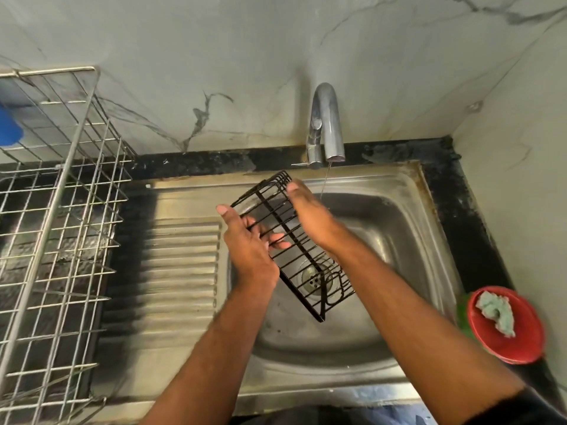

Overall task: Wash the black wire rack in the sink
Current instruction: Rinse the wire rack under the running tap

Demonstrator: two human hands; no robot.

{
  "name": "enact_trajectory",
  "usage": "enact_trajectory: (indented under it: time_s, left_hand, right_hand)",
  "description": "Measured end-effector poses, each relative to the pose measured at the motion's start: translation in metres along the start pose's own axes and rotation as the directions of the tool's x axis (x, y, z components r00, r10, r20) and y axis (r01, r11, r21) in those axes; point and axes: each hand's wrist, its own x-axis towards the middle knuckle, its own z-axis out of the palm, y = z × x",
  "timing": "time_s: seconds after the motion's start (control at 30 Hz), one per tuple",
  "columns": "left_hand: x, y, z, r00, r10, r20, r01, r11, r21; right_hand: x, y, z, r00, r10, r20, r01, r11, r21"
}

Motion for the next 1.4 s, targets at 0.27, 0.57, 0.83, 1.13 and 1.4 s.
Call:
enact_trajectory:
  time_s: [0.27, 0.57, 0.83, 1.13, 1.4]
  left_hand:
    - [0.017, 0.025, -0.016, 0.998, -0.068, -0.001, 0.067, 0.99, -0.128]
    - [0.022, 0.013, -0.006, 0.984, -0.133, 0.116, 0.145, 0.984, -0.1]
    - [0.024, 0.007, -0.006, 0.964, -0.15, 0.22, 0.18, 0.976, -0.122]
    - [0.034, 0.015, -0.024, 0.986, -0.121, 0.115, 0.143, 0.966, -0.215]
    - [0.04, 0.019, -0.033, 0.991, -0.118, 0.059, 0.13, 0.946, -0.297]
  right_hand:
    - [-0.008, 0.062, -0.005, 0.976, -0.16, 0.146, 0.175, 0.98, -0.093]
    - [0.0, 0.021, 0.006, 0.919, -0.379, 0.108, 0.392, 0.851, -0.35]
    - [0.031, 0.038, -0.021, 0.983, -0.18, -0.049, 0.165, 0.963, -0.214]
    - [0.0, 0.077, -0.025, 0.997, -0.071, 0.044, 0.08, 0.957, -0.279]
    - [-0.021, 0.07, -0.021, 0.958, -0.227, 0.174, 0.272, 0.912, -0.306]
